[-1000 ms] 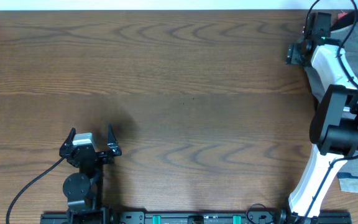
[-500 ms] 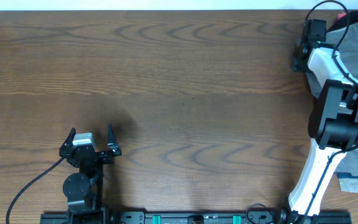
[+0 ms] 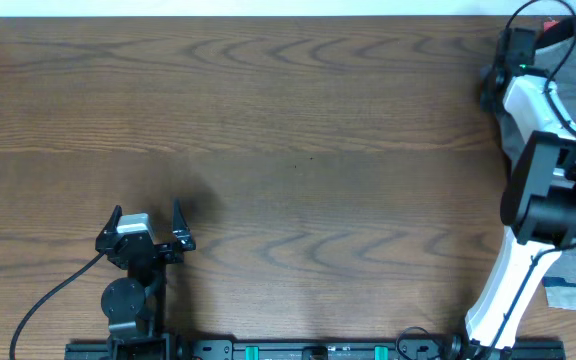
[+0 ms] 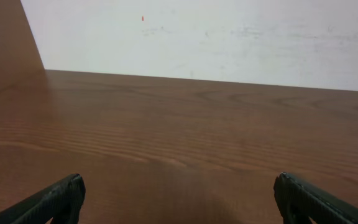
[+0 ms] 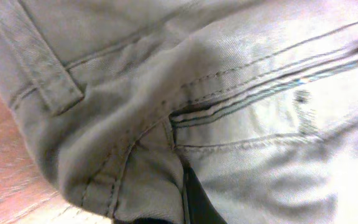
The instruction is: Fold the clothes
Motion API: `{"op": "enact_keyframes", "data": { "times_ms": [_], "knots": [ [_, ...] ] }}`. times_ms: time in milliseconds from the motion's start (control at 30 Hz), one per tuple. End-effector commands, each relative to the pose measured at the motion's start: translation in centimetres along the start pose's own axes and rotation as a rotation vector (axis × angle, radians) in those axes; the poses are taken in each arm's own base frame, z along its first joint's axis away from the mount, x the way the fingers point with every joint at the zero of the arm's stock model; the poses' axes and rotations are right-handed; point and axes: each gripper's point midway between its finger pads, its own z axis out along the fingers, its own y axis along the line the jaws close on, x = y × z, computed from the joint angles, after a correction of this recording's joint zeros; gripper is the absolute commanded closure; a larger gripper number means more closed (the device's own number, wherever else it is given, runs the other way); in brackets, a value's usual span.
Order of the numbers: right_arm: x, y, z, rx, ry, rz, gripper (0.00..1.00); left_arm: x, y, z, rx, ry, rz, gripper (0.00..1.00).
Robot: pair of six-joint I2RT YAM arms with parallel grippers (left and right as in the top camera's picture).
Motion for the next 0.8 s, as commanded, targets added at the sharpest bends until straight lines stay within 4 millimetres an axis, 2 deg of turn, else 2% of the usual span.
{"op": "enact_keyframes", "data": {
  "times_ms": [0,200,400,500,667,767],
  "knots": [
    [-4.5,-4.3,-5.9,0.035,-0.141,0.126,0.99,1.6,0.1,0.1,0.001,0.048,0.003,0.02],
    [-7.3,-6.8,-12.0,0.022,-0.262,0.181,0.99,1.6,0.1,0.1,0.001,0.048,0.003,0.02],
    [-8.6,-7.4,-16.3,-0.041,-0.338,0.201,0.98,1.6,0.1,0.1,0.001,0.048,0.004,0.02],
    [-8.7,-7.0,-17.3,-0.08,-0.349,0.196,0.99,1.6,0.1,0.1,0.001,0.048,0.003,0.02],
    [-8.4,-5.0,-17.7,-0.162,-0.336,0.164,0.99,1.6,0.1,0.1,0.001,0.048,0.003,0.02],
    [-8.3,-4.5,-17.9,-0.168,-0.335,0.156,0.99,1.6,0.1,0.1,0.001,0.048,0.003,0.02]
  ]
}}
